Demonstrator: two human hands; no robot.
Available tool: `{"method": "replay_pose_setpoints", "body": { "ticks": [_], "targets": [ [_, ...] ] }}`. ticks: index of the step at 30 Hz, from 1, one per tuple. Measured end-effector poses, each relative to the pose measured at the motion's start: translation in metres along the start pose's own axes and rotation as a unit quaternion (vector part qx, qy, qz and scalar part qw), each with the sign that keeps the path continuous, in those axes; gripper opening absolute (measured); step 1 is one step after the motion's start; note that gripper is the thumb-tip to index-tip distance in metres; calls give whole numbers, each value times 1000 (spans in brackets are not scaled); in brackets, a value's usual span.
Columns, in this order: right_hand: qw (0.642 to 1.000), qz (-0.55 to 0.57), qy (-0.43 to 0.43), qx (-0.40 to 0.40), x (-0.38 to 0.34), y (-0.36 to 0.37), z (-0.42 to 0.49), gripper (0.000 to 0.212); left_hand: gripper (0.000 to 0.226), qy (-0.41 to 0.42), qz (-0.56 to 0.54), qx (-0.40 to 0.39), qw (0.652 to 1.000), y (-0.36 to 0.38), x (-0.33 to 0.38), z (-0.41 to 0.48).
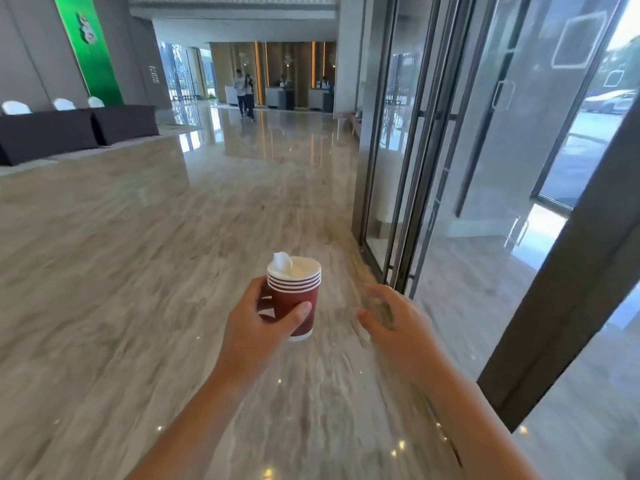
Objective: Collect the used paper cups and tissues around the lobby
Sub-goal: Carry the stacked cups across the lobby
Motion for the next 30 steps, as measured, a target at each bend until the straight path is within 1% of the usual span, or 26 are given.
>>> {"method": "replay_pose_setpoints", "body": {
  "ticks": [2, 5, 8, 10, 12, 17, 20, 22, 26, 30],
  "targets": [
    [1000, -6, 9, 4, 10, 18, 70, 56, 54, -3, 5, -10, 1000, 11, -30, 66],
    [1000, 4, 0, 1, 23, 58, 178, 55, 55, -5, 14, -6, 1000, 21, -82, 169],
    [1000, 10, -7, -23, 33, 100, 294, 55, 56, -12, 27, 4, 1000, 31, -127, 276],
    [999, 5, -14, -30, 32, 118, 374, 55, 59, -11, 41, 12, 999, 34, -146, 347],
    [999, 2, -29, -31, 23, 130, 452, 55, 56, -8, 50, 23, 998, 32, -159, 415],
    [995, 2, -91, -40, -10, 152, 628, 57, 53, 0, 69, 65, 996, 25, -190, 575],
    [994, -7, -101, -43, -8, 175, 732, 55, 63, 6, 62, 68, 996, 29, -223, 673],
    [994, -3, -99, -38, 0, 197, 802, 55, 66, 12, 45, 67, 997, 33, -253, 742],
    [997, -2, -63, -44, 14, 241, 946, 55, 67, 14, 26, 55, 998, 49, -312, 893],
    [999, -17, -42, -22, 31, 251, 1084, 55, 66, 10, 2, 29, 1000, 88, -352, 1040]
  ]
}}
Point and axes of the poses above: each hand's wrist, its own z-axis towards the middle knuckle, its own y-axis out of the palm, x = y × z, the point moved 4 cm from there along z, towards the middle knuckle, and after that the axes turned 13 degrees about -z, right-handed, at the moved point
